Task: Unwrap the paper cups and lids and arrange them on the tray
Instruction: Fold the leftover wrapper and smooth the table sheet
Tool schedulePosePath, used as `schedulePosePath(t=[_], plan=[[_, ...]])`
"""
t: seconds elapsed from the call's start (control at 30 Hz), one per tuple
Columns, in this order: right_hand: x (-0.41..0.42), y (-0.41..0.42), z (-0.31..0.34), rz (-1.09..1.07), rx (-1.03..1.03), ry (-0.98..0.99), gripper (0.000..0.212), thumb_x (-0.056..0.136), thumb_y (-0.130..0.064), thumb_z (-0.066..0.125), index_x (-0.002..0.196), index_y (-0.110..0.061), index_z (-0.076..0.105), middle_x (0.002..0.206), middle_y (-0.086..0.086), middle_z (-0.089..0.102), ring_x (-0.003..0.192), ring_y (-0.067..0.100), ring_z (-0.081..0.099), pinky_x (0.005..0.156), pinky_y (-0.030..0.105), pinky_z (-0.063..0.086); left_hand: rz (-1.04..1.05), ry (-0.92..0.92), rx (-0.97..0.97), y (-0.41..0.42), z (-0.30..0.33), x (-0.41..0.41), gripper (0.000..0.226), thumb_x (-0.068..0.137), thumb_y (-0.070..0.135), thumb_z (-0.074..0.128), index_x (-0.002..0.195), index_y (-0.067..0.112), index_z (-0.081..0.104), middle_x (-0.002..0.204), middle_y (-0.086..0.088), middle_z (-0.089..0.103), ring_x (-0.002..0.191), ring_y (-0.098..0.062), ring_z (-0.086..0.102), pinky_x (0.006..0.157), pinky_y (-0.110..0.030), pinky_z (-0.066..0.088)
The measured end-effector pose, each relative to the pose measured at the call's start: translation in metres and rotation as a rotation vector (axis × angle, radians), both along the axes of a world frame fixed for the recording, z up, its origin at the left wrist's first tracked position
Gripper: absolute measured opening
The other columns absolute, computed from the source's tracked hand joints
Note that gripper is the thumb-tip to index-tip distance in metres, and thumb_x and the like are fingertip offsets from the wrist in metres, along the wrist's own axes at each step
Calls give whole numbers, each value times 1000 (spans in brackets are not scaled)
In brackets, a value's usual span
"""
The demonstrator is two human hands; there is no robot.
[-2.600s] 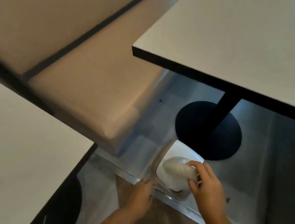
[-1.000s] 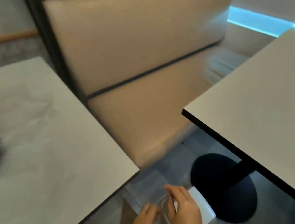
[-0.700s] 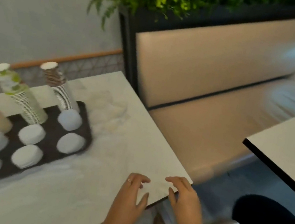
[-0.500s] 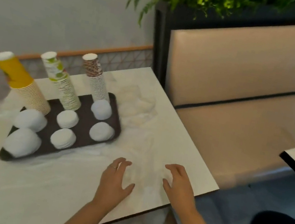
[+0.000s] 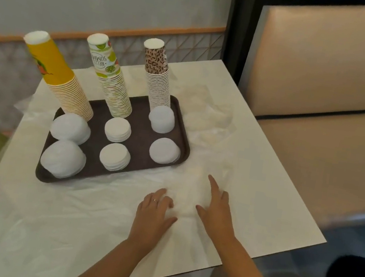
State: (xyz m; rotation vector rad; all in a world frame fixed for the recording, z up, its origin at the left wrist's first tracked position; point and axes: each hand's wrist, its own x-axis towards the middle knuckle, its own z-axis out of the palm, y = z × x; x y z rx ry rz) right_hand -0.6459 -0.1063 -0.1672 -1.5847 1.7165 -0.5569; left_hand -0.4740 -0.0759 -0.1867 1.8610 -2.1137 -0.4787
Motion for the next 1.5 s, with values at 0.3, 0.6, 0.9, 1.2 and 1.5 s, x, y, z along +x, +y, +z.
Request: schedulePosePath(t=[0.3,0.6,0.9,1.2,1.5], plan=[[4,-1,6,-172,-102,-19,43,88,11,48,125,-7,59,126,15,57,111,28,56,88,6,31,21,389,150,-14,19,27,16,84,13,68,78,14,52,77,10,50,72,-8,49,68,-13,38],[-8,0,10,-297,-103,35,43,84,11,46,113,-14,67,116,12,65,93,28,64,70,14,38,166,846,94,-20,63,47,18,94,11,55,80,16,44,84,-2,65,68,7,59,64,-15,50],[-47,0,18,-376,-90,76,44,85,13,44,109,-15,68,118,12,64,76,23,59,67,25,44,138,892,-43,-28,97,60,20,94,12,54,79,18,44,78,7,68,66,-4,54,67,-22,44],[-94,-24,7,-274,-5,192,38,87,6,48,109,-17,67,123,11,61,91,23,57,67,20,43,223,830,-66,-27,103,52,10,94,17,55,85,16,51,79,9,70,76,-1,62,75,-31,49],[-32,-24,55,-174,-278,-12,36,88,-24,66,122,-16,58,122,9,53,104,24,56,82,22,39,225,634,-146,-21,100,37,16,88,21,65,81,13,52,67,4,55,64,-8,50,59,-17,39]])
